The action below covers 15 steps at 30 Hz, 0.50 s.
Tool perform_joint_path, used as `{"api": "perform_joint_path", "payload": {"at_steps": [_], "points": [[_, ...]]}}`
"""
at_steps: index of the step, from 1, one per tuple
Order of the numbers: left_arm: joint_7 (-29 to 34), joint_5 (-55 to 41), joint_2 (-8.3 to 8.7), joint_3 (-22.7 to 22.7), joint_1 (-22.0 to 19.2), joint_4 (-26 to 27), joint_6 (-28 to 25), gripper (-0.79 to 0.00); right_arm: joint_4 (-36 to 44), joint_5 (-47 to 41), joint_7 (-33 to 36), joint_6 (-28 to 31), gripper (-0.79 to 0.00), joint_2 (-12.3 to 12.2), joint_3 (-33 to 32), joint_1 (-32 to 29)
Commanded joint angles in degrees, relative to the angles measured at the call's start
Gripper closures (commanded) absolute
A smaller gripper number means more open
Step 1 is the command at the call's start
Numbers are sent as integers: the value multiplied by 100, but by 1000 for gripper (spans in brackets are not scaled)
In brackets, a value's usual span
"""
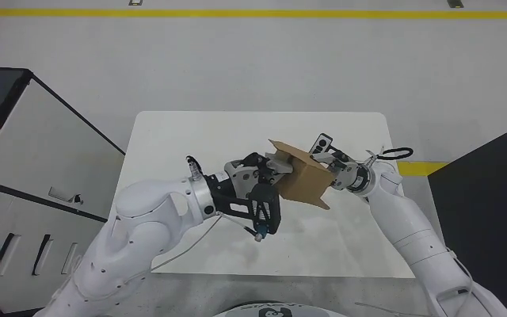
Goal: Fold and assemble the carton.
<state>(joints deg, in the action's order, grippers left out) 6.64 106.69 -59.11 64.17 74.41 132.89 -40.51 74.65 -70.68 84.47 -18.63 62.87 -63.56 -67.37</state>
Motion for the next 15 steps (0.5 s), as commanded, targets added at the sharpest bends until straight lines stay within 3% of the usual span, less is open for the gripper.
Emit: {"api": "perform_joint_path", "payload": {"at_steps": [1, 15], "points": [[30, -23, 11, 108, 55, 26, 8, 0, 0, 0, 0, 0, 0, 0, 0, 0], [-76, -169, 111, 1194, 286, 175, -27, 0, 0, 0, 0, 0, 0, 0, 0, 0]]}}
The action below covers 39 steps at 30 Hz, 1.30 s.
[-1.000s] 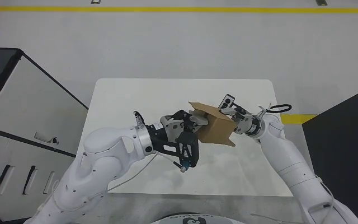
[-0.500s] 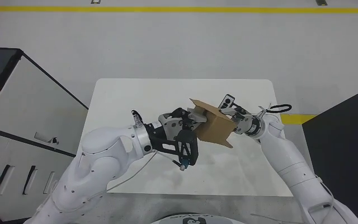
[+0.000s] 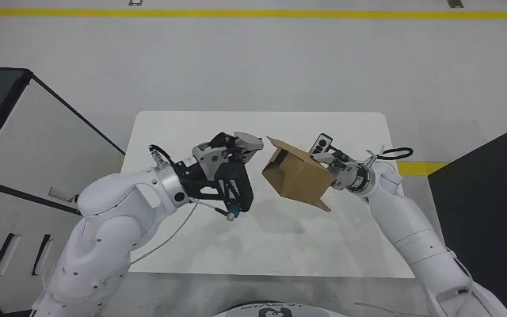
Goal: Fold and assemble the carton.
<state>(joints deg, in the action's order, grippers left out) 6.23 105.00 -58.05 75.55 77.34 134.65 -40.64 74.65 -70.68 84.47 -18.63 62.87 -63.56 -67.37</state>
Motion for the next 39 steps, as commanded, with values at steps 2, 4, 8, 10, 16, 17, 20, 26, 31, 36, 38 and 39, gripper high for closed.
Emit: {"api": "perform_joint_path", "payload": {"at_steps": [2, 4, 8, 10, 16, 17, 20, 26, 31, 36, 38, 39], "points": [[-100, 67, 17, 135, -52, 0, -56, 0, 0, 0, 0, 0, 0, 0, 0, 0], [-150, 77, 22, 173, -92, 0, -74, 0, 0, 0, 0, 0, 0, 0, 0, 0], [-297, 112, 22, 85, -285, 0, -153, 0, 0, 0, 0, 0, 0, 0, 0, 0], [-347, 163, 16, -39, -443, 0, -215, 0, 0, 0, 0, 0, 0, 0, 0, 0], [-295, 167, -26, -428, -943, 0, -336, 0, 0, 0, 0, 0, 0, 0, 0, 0], [-257, 148, -33, -480, -1003, 0, -358, 0, 0, 0, 0, 0, 0, 0, 0, 0], [-94, 89, -50, -588, -1129, 0, -425, 0, 0, 0, 0, 0, 0, 0, 0, 0], [289, -175, -65, -648, -1220, -75, -643, 0, 0, 0, 0, 0, 0, 0, 0, 0], [433, -307, -56, -569, -1170, -44, -726, 0, 0, 0, 0, 0, 0, 0, 0, 0], [466, -370, -36, -493, -1060, 0, -821, 0, 0, 0, 0, 0, 0, 0, 0, 0], [440, -373, -29, -479, -1040, 0, -846, 0, 0, 0, 0, 0, 0, 0, 0, 0], [426, -371, -26, -475, -1030, 0, -857, 0, 0, 0, 0, 0, 0, 0, 0, 0]]}}
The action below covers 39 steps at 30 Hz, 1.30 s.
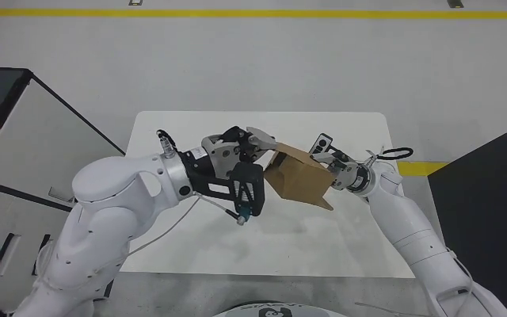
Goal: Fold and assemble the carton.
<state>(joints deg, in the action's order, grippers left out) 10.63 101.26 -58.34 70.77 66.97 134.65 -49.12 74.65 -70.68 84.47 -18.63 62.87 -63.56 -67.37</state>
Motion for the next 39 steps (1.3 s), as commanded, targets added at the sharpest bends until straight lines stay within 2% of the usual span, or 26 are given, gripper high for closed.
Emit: {"api": "perform_joint_path", "payload": {"at_steps": [1, 15, 39], "points": [[-33, 7, 6, 6, 13, -1, -23, 0, 0, 0, 0, 0, 0, 0, 0, 0], [-403, 152, 81, 136, 208, -1, -283, 0, 0, 0, 0, 0, 0, 0, 0, 0], [-631, 339, 150, 104, 353, -1, -265, 0, 0, 0, 0, 0, 0, 0, 0, 0]]}}
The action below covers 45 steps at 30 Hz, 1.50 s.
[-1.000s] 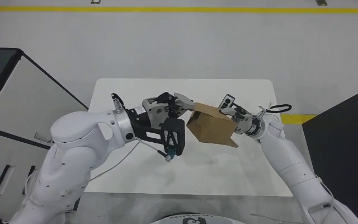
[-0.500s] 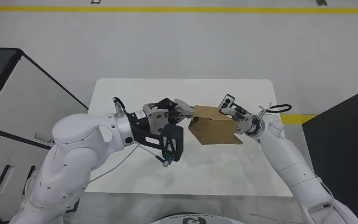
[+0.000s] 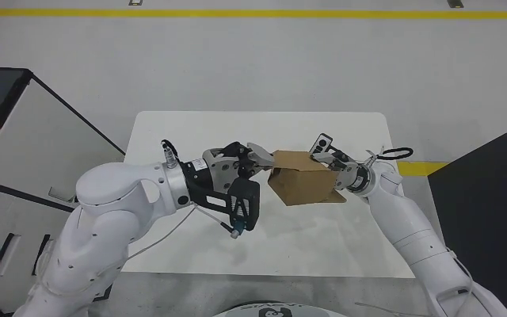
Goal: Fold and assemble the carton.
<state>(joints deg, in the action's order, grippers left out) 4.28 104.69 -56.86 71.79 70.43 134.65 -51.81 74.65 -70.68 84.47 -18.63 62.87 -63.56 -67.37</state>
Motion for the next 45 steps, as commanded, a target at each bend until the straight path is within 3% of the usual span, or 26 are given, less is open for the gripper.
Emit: {"api": "perform_joint_path", "payload": {"at_steps": [1, 32, 45], "points": [[4, -4, 4, 1, 12, 0, 6, 0, 0, 0, 0, 0, 0, 0, 0, 0], [101, -40, 33, -98, 311, 0, 438, 0, 0, 0, 0, 0, 0, 0, 0, 0], [501, -314, -14, -4, 86, 0, 893, 0, 126, -25, -196, 45, 0, 6, -14, -67]]}}
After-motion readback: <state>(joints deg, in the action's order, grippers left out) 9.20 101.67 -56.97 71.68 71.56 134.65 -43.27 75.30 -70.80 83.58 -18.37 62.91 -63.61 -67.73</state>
